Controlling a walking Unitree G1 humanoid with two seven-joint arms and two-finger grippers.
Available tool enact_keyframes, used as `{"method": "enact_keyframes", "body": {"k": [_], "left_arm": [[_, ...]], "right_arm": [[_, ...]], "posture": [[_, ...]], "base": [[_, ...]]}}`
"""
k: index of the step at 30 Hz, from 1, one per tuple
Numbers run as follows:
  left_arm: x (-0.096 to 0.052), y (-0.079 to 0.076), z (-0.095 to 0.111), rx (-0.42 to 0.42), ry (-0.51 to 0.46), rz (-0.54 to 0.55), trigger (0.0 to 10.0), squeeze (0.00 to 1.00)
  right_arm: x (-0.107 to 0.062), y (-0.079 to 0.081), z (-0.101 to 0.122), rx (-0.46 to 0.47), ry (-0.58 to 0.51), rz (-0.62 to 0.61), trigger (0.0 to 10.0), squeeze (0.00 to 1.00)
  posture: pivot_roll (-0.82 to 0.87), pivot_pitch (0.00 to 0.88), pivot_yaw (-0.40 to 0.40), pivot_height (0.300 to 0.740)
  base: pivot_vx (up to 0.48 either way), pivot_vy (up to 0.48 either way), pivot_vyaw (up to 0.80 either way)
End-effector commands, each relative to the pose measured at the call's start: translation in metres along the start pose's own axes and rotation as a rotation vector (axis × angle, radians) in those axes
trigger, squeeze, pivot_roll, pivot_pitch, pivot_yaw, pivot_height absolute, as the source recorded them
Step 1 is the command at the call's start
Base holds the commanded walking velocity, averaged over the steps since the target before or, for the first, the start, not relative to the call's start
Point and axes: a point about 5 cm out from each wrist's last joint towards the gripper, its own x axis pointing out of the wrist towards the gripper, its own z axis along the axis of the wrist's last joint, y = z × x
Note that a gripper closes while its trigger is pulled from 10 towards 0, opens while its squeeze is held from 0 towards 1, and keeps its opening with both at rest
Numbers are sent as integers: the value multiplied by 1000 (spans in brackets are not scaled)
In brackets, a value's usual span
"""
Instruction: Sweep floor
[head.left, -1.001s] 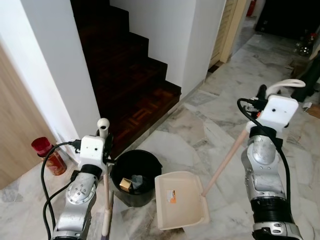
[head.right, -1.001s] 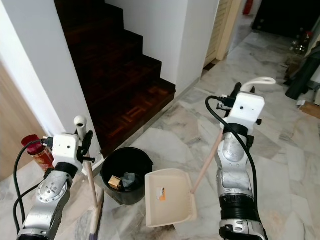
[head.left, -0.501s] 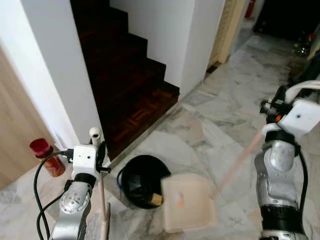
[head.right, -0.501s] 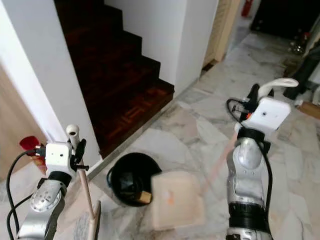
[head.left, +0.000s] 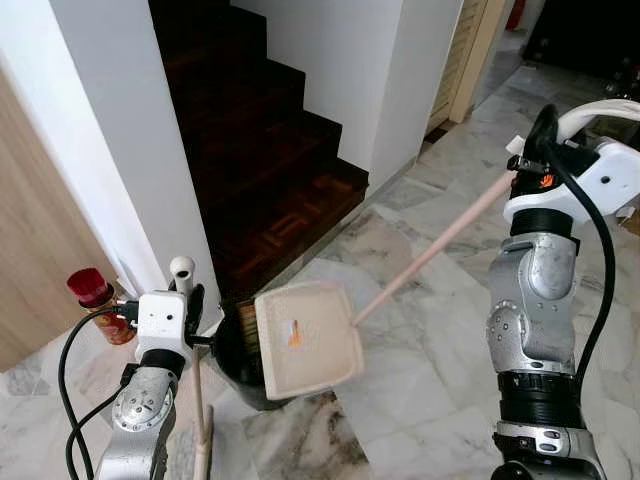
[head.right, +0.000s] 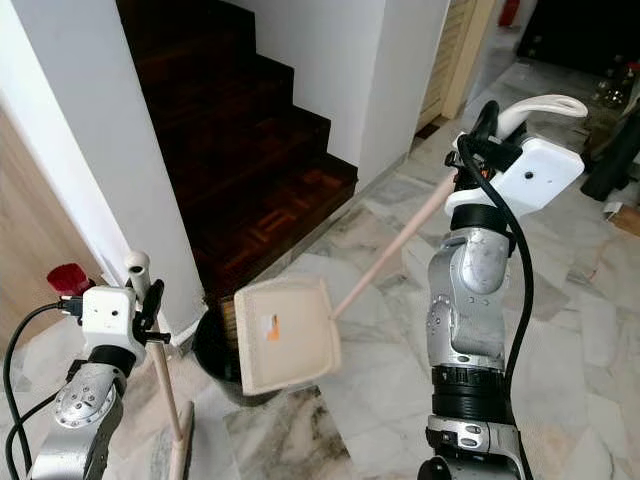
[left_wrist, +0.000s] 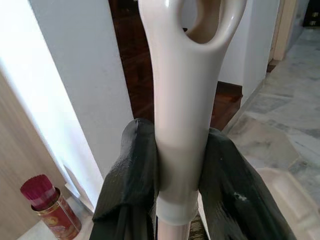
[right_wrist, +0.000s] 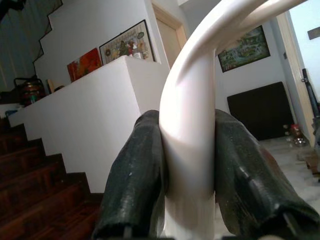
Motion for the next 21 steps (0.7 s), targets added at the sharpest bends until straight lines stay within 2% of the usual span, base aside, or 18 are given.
{"method": "enact_keyframes", "body": {"k": [1,6,9,10,11,15,20,21], "left_arm": [[3,0,11,0,-51,1,10000,0],[4,-2,11,2,-50,-6,10000,0],[3,-5,8,16,-42,-24,10000,0],[2,-6,5,20,-33,-28,10000,0],[1,-6,5,20,-31,-29,10000,0],[-3,-9,-2,27,-9,-45,10000,0],[-5,-8,-4,27,0,-43,10000,0],[-6,-8,-5,26,3,-41,10000,0]], "right_arm": [[3,-5,9,4,-43,-21,10000,0],[3,-8,12,-35,-59,-30,10000,0],[4,-18,20,-186,-102,-68,10000,0],[4,-23,21,-265,-115,-68,10000,0],[4,-24,21,-279,-116,-66,10000,0],[-9,-42,6,-366,-42,-91,10000,0],[-24,-55,-14,-387,48,-107,10000,0],[-33,-58,-23,-395,88,-108,10000,0]], "posture": [[100,9,-50,740],[96,15,-49,740],[90,19,-48,740],[86,21,-47,740],[86,21,-47,740],[78,25,-46,740],[78,26,-46,740],[78,24,-45,740]], "base": [[0,0,0],[0,0,0],[0,0,0],[0,0,0],[0,0,0],[0,0,0],[0,0,0],[0,0,0]]}}
